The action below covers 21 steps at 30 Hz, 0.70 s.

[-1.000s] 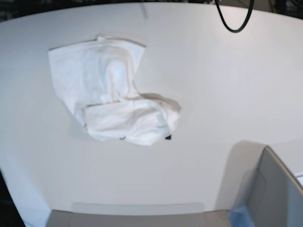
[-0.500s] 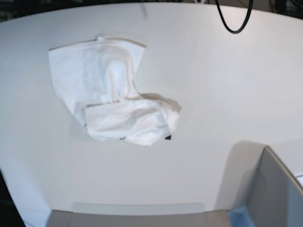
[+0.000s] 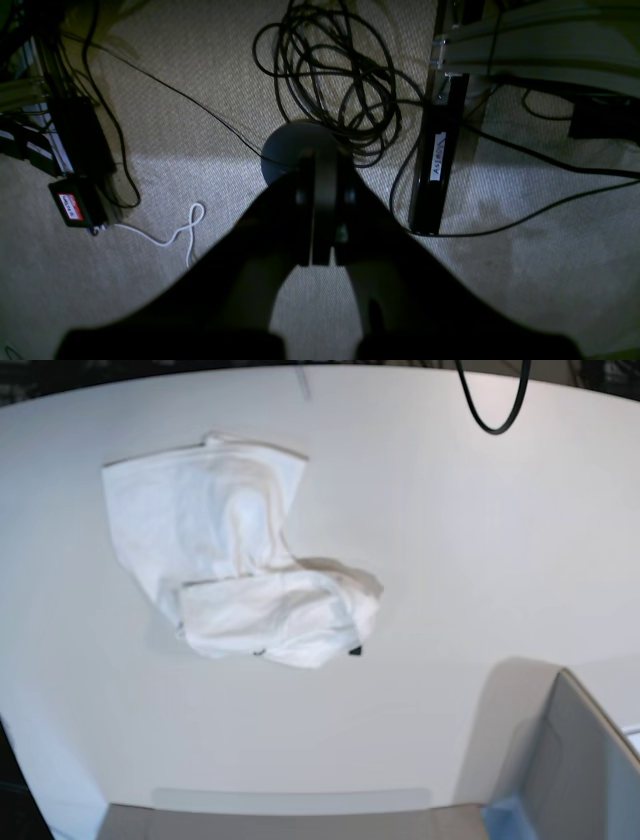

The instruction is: Layout the t-shirt on the table in an organized manner, then fold the t-shirt properly

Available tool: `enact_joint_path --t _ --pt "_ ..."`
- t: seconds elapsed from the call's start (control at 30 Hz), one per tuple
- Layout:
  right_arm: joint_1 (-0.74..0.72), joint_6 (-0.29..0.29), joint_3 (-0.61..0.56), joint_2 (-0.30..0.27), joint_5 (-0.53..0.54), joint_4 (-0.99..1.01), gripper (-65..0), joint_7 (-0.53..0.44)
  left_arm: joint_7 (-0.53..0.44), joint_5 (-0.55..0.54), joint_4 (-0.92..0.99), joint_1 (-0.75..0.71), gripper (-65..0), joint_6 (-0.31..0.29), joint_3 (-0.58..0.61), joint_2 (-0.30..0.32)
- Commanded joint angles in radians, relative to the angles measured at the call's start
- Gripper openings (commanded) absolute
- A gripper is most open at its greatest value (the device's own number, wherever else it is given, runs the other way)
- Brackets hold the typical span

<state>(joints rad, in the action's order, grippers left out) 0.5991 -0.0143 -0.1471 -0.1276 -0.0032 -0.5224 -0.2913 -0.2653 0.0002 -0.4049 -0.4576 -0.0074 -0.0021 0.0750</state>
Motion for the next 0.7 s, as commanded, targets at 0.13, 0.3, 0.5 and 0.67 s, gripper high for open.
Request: enact_joint_path --t 0.13,0.3,0.5,0.67 --pt "0.041 0.006 -0.006 -0.007 -0.002 -0.051 -64.9 -0.047 -0.03 0.001 -0.078 -0.06 -64.9 0.004 -0.003 -0.002" --pt "0.043 0.006 -0.006 -0.007 -0.002 -0.054 -64.9 -0.049 -0.036 0.001 -0.15 -0.094 -64.9 0.004 -0.003 -0.004" --pt "0.084 0.006 -0.009 -0.007 -0.004 -0.123 -65.0 -0.122 -0.041 0.001 -0.153 -0.109 -64.9 0.004 0.0 -0.005" --pt "0.137 0.006 -0.064 -0.017 -0.004 -0.219 -65.0 -0.139 -0.041 0.001 -0.285 -0.177 -64.9 0.004 -0.002 -0.005"
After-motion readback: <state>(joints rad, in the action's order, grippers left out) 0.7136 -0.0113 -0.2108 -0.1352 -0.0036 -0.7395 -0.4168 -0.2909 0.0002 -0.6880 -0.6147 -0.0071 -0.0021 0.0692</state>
